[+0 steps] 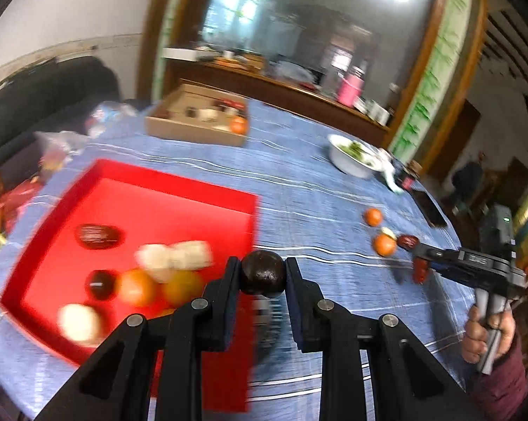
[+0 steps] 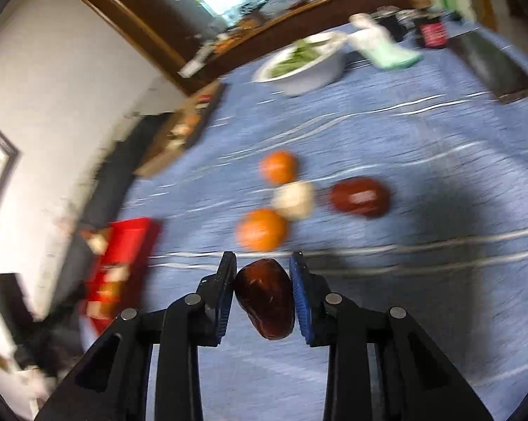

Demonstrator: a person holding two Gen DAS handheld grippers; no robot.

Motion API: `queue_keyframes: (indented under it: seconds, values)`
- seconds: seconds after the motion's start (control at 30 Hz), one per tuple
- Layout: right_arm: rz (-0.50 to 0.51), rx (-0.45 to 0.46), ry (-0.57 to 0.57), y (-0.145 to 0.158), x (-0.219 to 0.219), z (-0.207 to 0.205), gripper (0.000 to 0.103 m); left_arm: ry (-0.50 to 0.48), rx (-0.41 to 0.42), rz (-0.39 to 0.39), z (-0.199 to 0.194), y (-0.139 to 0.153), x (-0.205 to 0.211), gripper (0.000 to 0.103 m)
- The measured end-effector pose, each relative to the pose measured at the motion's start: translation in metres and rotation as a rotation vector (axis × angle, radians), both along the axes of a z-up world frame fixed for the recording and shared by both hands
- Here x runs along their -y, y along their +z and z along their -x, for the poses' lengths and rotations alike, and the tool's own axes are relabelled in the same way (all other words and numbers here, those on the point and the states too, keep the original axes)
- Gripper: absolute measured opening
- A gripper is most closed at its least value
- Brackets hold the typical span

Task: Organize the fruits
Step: 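Carry both fruits into the red tray and open both grippers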

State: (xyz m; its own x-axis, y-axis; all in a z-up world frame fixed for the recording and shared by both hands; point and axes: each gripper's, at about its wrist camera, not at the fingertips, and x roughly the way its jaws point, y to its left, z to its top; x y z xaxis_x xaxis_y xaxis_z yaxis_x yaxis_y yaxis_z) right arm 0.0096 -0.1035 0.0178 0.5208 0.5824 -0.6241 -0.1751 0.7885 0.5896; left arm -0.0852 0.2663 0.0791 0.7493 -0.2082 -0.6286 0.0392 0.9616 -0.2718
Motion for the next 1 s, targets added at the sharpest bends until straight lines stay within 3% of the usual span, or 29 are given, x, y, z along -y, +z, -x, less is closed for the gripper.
queue_keyframes:
  seconds: [0.13, 0.33, 0.47, 0.63, 0.73, 0.8, 0.9, 1.0]
  values:
    - [-0.025, 0.003, 0.096, 0.023, -0.056, -0.001, 0.03, 0.085, 0.002, -0.012, 0.001, 0.001, -0.042, 0.025]
    - [0.022, -0.012, 0.243, 0.04, -0.157, -0.017, 0.029, 0.166, -0.043, -0.06, -0.022, -0.004, -0.098, 0.025]
    - [0.086, -0.018, 0.339, 0.038, -0.233, -0.025, 0.028, 0.196, -0.101, -0.054, -0.034, -0.025, -0.122, 0.025]
    - [0.206, -0.023, 0.38, 0.024, -0.298, -0.04, 0.024, 0.247, -0.154, -0.011, -0.039, -0.042, -0.144, 0.027]
    - [0.258, -0.043, 0.379, 0.012, -0.321, -0.051, 0.024, 0.264, -0.168, 0.032, -0.034, -0.042, -0.15, 0.031]
    - [0.274, -0.038, 0.368, 0.007, -0.323, -0.052, 0.028, 0.269, -0.148, 0.045, -0.026, -0.037, -0.151, 0.043]
    - [0.261, -0.007, 0.348, 0.01, -0.317, -0.05, 0.036, 0.264, -0.108, 0.071, -0.015, -0.029, -0.148, 0.044]
    - [0.254, 0.015, 0.324, 0.016, -0.306, -0.047, 0.038, 0.249, -0.086, 0.102, -0.007, -0.022, -0.143, 0.045]
